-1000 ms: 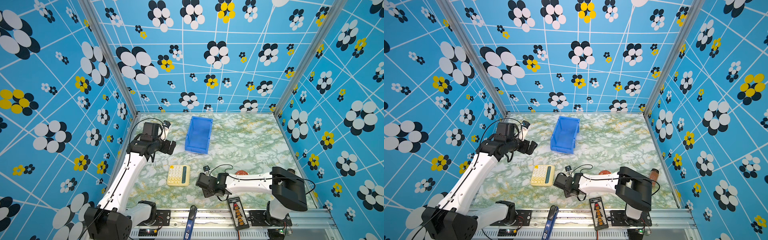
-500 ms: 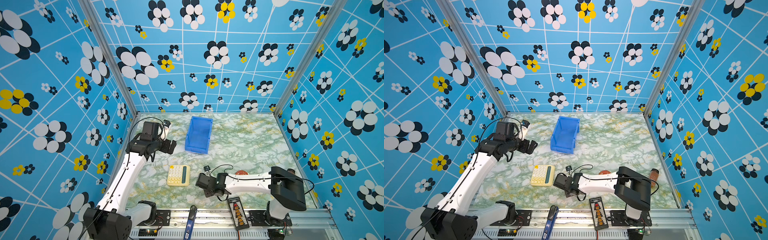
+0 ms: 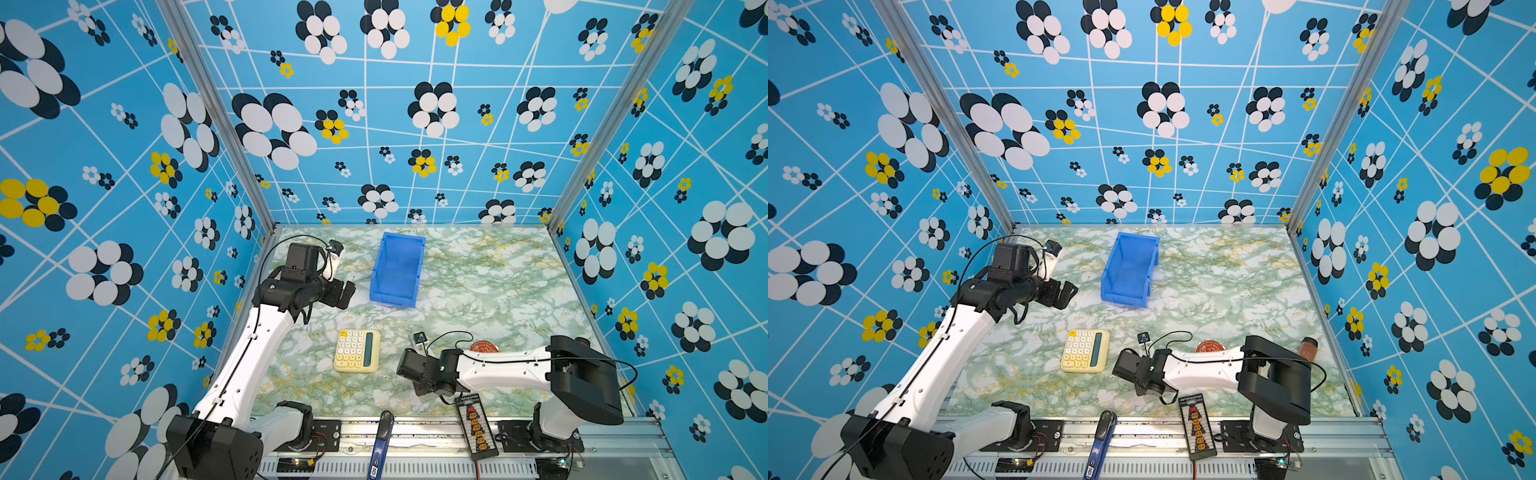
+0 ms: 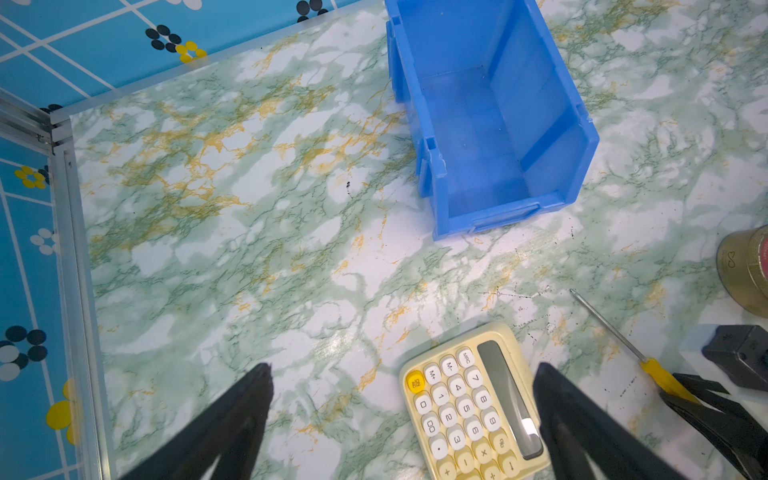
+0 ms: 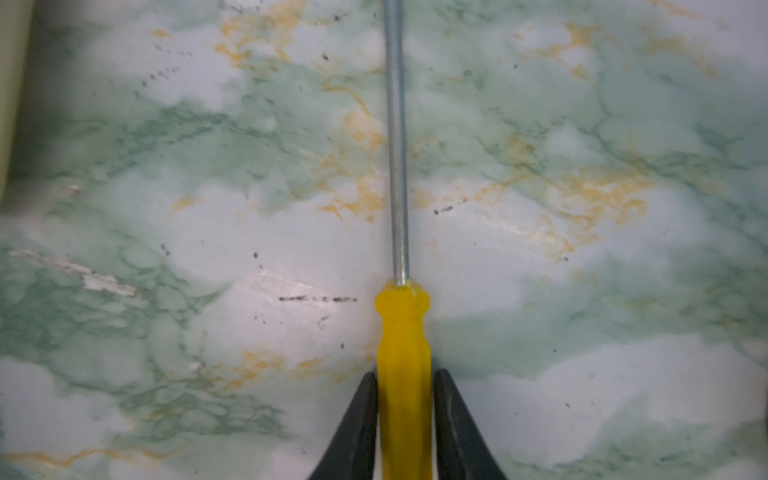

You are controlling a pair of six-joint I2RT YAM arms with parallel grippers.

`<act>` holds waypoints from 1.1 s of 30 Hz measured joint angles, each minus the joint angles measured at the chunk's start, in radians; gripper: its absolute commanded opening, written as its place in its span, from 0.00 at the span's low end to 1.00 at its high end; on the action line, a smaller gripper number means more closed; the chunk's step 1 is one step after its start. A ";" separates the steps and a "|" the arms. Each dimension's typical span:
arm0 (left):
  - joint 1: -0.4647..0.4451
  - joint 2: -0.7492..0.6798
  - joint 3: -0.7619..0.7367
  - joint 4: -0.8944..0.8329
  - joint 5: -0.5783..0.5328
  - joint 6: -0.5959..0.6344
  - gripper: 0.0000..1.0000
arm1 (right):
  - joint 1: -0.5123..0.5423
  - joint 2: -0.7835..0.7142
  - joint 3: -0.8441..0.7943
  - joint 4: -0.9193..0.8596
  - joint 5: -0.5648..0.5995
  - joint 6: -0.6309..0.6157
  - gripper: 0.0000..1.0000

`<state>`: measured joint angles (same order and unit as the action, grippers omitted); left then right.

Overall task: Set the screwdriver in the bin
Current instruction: 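Lower the right gripper and close it on the yellow screwdriver handle, then lift the screwdriver with the right gripper and carry it over the blue bin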

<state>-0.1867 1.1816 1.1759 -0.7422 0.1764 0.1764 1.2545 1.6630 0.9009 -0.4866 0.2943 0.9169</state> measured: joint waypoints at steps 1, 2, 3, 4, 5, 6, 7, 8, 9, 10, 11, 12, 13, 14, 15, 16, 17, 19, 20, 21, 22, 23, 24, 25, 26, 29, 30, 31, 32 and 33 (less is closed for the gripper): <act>-0.002 0.000 0.000 0.000 0.000 0.000 0.99 | 0.000 -0.002 -0.003 0.002 0.003 0.000 0.22; -0.004 0.000 0.000 0.000 0.000 0.000 0.99 | 0.000 -0.004 -0.005 0.000 0.005 0.001 0.21; -0.006 0.000 0.000 -0.001 0.000 0.000 0.99 | 0.000 -0.006 -0.008 0.001 0.007 0.000 0.19; -0.008 0.001 0.002 -0.006 0.001 0.000 0.99 | 0.000 -0.008 -0.009 0.001 0.009 0.001 0.17; -0.008 0.002 0.005 -0.008 0.001 0.000 0.99 | 0.000 -0.008 -0.010 0.002 0.010 0.002 0.17; -0.008 0.002 0.005 -0.009 0.001 0.000 0.99 | 0.000 -0.009 -0.010 0.001 0.011 0.000 0.16; -0.008 0.002 0.005 -0.013 0.001 0.000 0.99 | 0.000 -0.010 -0.010 0.000 0.011 0.000 0.15; -0.008 0.002 0.005 -0.015 0.001 0.000 0.99 | 0.000 -0.010 -0.010 0.000 0.011 0.000 0.15; -0.010 0.002 0.005 -0.016 0.000 0.000 0.99 | 0.000 -0.011 -0.012 0.000 0.011 -0.001 0.15; -0.011 0.002 0.005 -0.016 0.000 0.001 0.99 | 0.000 -0.014 -0.015 0.001 0.011 -0.004 0.15; -0.013 0.002 0.005 -0.016 0.000 0.004 0.99 | 0.000 -0.019 -0.019 0.000 0.011 -0.005 0.15; -0.015 0.002 0.005 -0.015 0.000 0.006 0.99 | 0.000 -0.024 -0.025 0.000 0.011 -0.008 0.15; -0.018 0.002 0.005 -0.016 -0.002 0.011 0.99 | 0.000 -0.029 -0.029 -0.003 0.011 -0.011 0.14; -0.023 0.002 0.005 -0.016 -0.004 0.017 0.99 | 0.000 -0.036 -0.033 -0.004 0.011 -0.013 0.14; -0.027 0.002 0.005 -0.016 -0.005 0.023 0.99 | 0.000 -0.043 -0.036 -0.004 0.011 -0.015 0.14; -0.032 0.002 0.005 -0.016 -0.005 0.031 0.99 | 0.000 -0.054 -0.039 -0.005 0.011 -0.019 0.14; -0.036 0.002 0.005 -0.015 -0.006 0.038 0.99 | 0.000 -0.064 -0.041 -0.005 0.011 -0.023 0.14; -0.041 0.004 0.003 -0.014 -0.008 0.058 0.99 | 0.000 -0.090 -0.042 -0.008 0.011 -0.039 0.14; -0.043 0.008 -0.001 -0.013 -0.011 0.071 0.99 | 0.000 -0.104 -0.042 -0.010 0.011 -0.046 0.14; -0.048 0.013 -0.007 -0.013 -0.015 0.084 0.99 | 0.000 -0.121 -0.041 -0.015 0.011 -0.057 0.14; -0.054 0.021 -0.015 -0.014 -0.025 0.100 0.99 | 0.000 -0.137 -0.039 -0.024 0.011 -0.067 0.14; -0.062 0.032 -0.023 -0.014 -0.033 0.110 0.99 | 0.000 -0.150 -0.035 -0.035 0.011 -0.076 0.15; -0.071 0.043 -0.027 -0.018 -0.039 0.121 0.99 | 0.000 -0.160 -0.030 -0.044 0.011 -0.084 0.15; -0.079 0.056 -0.029 -0.022 -0.045 0.132 0.99 | 0.000 -0.171 -0.019 -0.058 0.013 -0.095 0.15; -0.085 0.065 -0.030 -0.024 -0.047 0.136 0.99 | 0.000 -0.179 -0.007 -0.069 0.015 -0.107 0.16; -0.095 0.068 -0.031 -0.025 -0.053 0.143 0.99 | -0.002 -0.191 0.045 -0.100 0.018 -0.144 0.16; -0.095 0.065 -0.030 -0.025 -0.053 0.143 0.99 | -0.005 -0.193 0.062 -0.106 0.017 -0.154 0.16; -0.095 0.060 -0.031 -0.025 -0.053 0.143 0.99 | -0.011 -0.196 0.082 -0.111 0.014 -0.169 0.16; -0.095 0.053 -0.031 -0.026 -0.053 0.143 0.99 | -0.023 -0.198 0.101 -0.116 0.009 -0.182 0.16; -0.095 0.044 -0.031 -0.026 -0.053 0.142 0.99 | -0.034 -0.200 0.117 -0.119 0.006 -0.191 0.16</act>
<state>-0.2821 1.2255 1.1446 -0.7677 0.1238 0.3187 1.2201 1.4631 1.0183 -0.6060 0.3004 0.7258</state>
